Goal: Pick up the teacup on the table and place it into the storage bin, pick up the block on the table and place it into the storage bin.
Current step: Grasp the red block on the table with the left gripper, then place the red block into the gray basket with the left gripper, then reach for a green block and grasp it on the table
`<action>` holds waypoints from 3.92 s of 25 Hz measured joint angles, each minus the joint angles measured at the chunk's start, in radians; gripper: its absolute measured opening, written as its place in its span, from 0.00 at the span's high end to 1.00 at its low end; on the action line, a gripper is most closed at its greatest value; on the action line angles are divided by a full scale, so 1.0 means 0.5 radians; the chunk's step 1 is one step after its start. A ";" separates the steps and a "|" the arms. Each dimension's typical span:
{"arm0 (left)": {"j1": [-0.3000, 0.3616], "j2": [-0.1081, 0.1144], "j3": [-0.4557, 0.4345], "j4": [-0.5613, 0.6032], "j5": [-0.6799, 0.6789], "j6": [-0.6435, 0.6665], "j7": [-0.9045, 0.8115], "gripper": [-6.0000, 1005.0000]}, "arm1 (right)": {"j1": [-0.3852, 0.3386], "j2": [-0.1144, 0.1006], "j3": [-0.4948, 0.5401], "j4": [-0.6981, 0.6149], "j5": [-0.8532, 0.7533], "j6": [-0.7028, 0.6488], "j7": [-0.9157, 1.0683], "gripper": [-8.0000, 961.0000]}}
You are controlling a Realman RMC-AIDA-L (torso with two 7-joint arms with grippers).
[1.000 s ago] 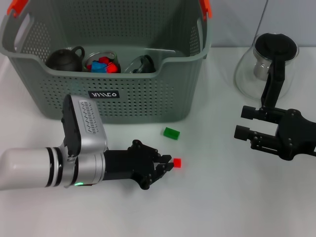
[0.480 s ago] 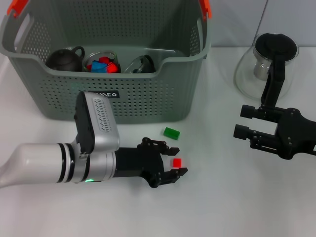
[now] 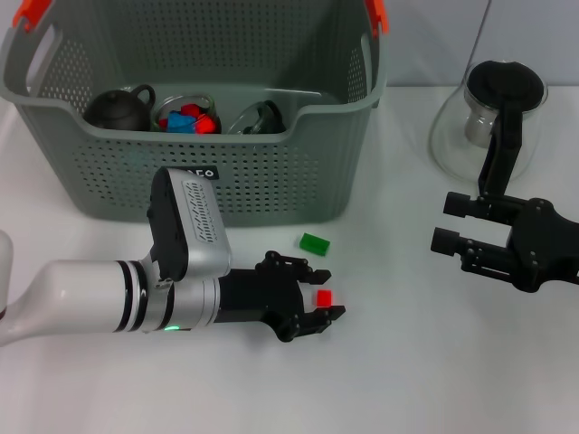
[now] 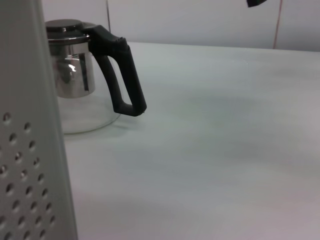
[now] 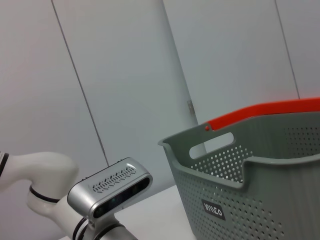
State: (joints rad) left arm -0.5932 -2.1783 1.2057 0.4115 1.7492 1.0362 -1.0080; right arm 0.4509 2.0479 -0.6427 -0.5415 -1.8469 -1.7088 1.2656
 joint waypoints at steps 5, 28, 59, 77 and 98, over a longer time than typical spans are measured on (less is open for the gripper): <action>-0.011 0.000 0.036 -0.017 -0.001 -0.046 0.000 0.51 | 0.002 0.000 0.000 0.000 0.000 0.000 0.000 0.30; -0.050 0.000 0.078 -0.051 -0.010 -0.107 0.001 0.64 | -0.001 0.000 0.000 0.000 -0.003 0.000 0.003 0.30; 0.244 0.206 -1.266 0.370 0.091 1.244 -0.648 0.82 | 0.018 0.001 0.003 0.000 0.000 0.000 0.003 0.30; -0.340 0.476 -1.159 0.935 0.677 0.710 -1.900 0.82 | 0.024 0.022 0.003 0.000 -0.002 0.000 -0.008 0.30; 0.185 0.220 -1.227 1.176 -0.259 0.803 -1.533 0.40 | 0.031 0.025 0.003 0.000 0.001 0.012 -0.006 0.30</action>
State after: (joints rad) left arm -0.5007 -2.0683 0.5922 0.9994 1.6195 1.4378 -1.7746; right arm 0.4662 2.0602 -0.6411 -0.5415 -1.8466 -1.7029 1.2626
